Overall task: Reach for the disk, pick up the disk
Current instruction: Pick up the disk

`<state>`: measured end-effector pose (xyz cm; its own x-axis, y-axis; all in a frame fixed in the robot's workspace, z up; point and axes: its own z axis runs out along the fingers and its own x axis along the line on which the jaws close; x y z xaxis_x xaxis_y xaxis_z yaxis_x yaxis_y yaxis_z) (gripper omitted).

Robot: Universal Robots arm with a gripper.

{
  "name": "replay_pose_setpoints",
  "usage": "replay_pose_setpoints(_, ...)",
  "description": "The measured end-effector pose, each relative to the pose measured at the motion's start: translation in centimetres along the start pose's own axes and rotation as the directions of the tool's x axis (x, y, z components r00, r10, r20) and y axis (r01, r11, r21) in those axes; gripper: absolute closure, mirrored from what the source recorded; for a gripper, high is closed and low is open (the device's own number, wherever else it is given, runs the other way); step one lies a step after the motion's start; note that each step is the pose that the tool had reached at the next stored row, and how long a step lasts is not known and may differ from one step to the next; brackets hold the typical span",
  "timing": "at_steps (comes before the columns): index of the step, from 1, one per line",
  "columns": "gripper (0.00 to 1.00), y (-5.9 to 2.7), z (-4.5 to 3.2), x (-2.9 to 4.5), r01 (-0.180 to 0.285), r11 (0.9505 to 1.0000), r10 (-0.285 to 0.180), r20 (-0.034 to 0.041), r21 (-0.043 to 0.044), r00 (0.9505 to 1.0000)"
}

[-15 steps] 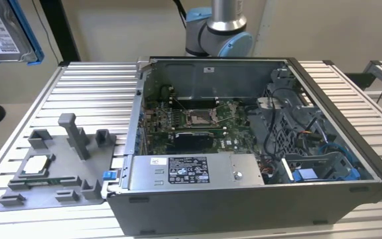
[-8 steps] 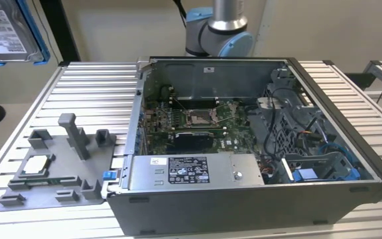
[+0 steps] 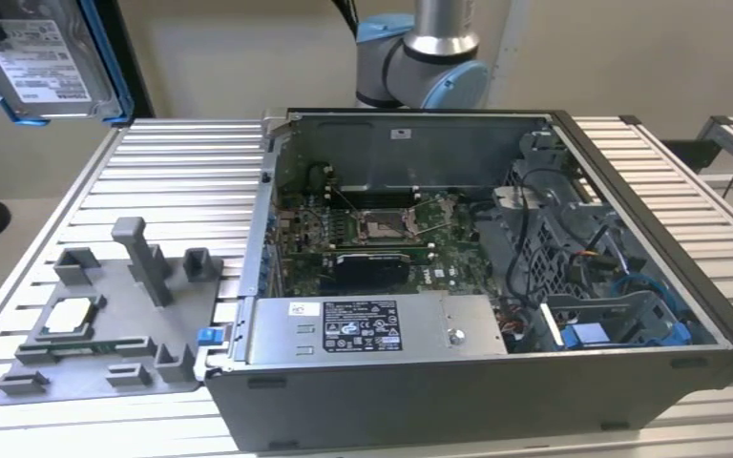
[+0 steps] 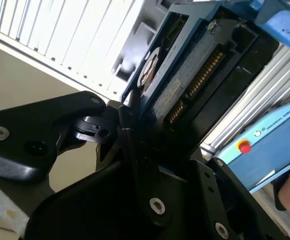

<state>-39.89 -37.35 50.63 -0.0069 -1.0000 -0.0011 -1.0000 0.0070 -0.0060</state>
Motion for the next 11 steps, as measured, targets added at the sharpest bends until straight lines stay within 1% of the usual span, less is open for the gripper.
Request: replay_pose_setpoints(11,1.00,-4.99,0.04,-0.03,0.000,1.0000,0.000,0.0001,0.0002,1.0000)
